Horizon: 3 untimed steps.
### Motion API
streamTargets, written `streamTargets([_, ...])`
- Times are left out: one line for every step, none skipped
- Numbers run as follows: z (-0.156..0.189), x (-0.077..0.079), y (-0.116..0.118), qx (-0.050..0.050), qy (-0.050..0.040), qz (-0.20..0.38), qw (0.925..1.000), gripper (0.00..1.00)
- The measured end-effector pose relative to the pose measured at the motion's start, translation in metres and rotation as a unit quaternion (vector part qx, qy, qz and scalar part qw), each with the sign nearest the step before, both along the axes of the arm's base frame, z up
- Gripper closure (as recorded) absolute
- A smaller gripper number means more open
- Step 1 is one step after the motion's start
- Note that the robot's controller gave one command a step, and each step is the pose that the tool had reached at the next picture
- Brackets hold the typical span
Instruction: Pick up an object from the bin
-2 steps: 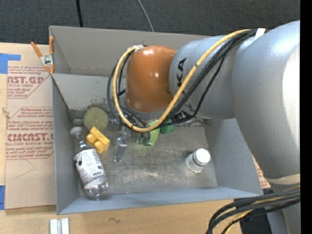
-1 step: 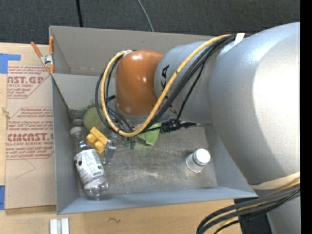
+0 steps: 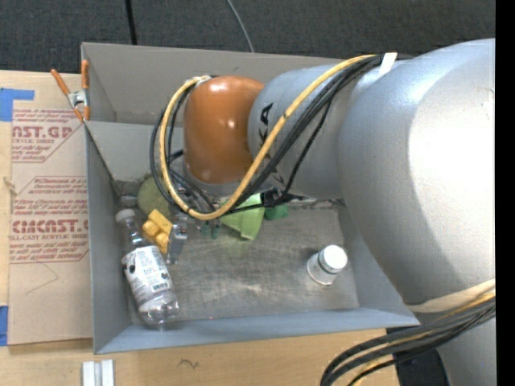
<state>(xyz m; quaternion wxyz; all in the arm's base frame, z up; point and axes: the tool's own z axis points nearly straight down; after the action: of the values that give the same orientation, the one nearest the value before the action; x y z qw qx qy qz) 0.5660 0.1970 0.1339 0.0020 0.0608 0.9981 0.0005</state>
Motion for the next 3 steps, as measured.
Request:
streamTargets([-0.039,-0.004,0.004,-0.002,0.0016,-0.045,0.9990,0.00])
streamTargets([-0.054,0.007,0.014,0.000,-0.0073,-0.008,0.9999,1.00])
streamTargets([-0.054,0.007,0.014,0.000,-0.0073,-0.008,0.9999,1.00])
